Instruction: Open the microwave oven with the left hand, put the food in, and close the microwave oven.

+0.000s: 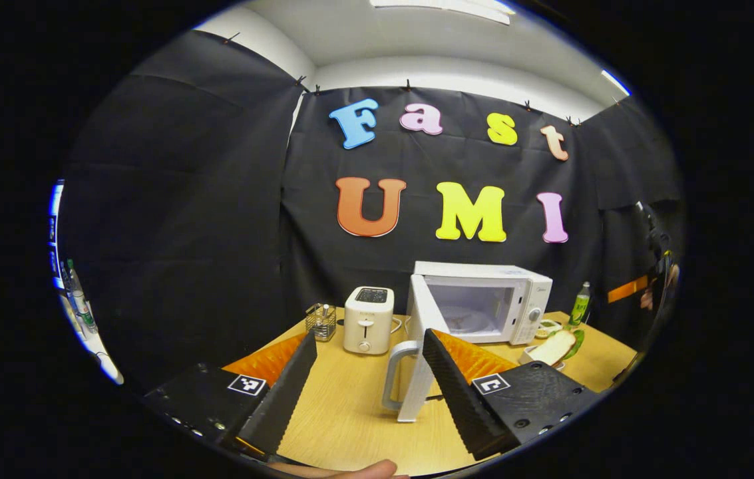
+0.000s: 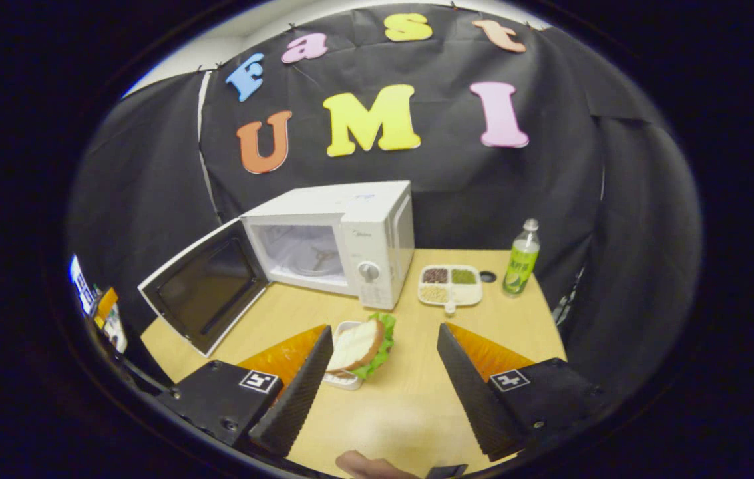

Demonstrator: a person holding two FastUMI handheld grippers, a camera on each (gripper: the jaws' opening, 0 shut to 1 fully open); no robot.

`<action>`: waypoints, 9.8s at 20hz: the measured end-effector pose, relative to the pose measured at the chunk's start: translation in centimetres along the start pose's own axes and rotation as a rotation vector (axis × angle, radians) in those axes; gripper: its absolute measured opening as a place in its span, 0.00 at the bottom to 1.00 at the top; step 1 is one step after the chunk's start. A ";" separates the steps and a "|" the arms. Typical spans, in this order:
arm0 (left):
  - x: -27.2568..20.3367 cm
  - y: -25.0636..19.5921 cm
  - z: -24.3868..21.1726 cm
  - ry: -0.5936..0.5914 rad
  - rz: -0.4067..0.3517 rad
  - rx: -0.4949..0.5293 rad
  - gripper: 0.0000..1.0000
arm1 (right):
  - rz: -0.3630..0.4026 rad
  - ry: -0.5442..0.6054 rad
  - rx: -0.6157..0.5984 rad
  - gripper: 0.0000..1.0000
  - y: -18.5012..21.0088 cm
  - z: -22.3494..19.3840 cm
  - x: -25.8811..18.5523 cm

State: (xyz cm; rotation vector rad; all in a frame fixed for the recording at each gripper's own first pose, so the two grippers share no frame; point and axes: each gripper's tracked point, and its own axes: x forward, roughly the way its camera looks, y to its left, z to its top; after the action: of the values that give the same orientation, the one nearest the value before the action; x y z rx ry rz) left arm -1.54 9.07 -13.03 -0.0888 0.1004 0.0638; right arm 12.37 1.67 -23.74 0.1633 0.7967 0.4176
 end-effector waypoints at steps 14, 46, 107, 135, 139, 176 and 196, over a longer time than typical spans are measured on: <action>-4.8 -7.0 5.1 -0.065 -0.057 0.098 0.95 | 0.256 0.528 0.367 0.95 -2.3 -6.5 14.0; -12.1 -1.3 -0.7 -0.009 -0.038 0.088 0.95 | -0.145 -0.072 -0.350 0.35 20.8 -3.9 11.7; -10.0 2.0 -2.9 0.042 0.135 0.032 0.94 | -0.273 -0.328 0.072 0.91 14.4 3.4 30.2; 4.6 3.1 -5.7 -0.018 -0.040 0.102 0.01 | -0.223 -0.666 -0.182 1.00 11.8 3.4 -9.4; 7.5 3.4 -8.3 0.025 -0.091 0.075 0.02 | -0.203 -0.692 -0.176 0.92 11.7 2.7 -12.1; 19.2 -21.5 -14.3 0.093 -0.388 0.124 0.00 | -0.233 -0.603 -0.107 0.92 -2.4 -2.1 -12.4; 30.3 -29.1 -15.5 0.124 -0.378 0.069 0.00 | -0.185 -0.512 -0.062 0.92 -7.2 0.4 -4.5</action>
State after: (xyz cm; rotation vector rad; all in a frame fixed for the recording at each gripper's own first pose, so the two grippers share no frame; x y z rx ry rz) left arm 29.00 -19.51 -29.06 -0.0416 0.2079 -0.3229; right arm 12.08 -6.75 -22.66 0.1291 0.2903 0.2096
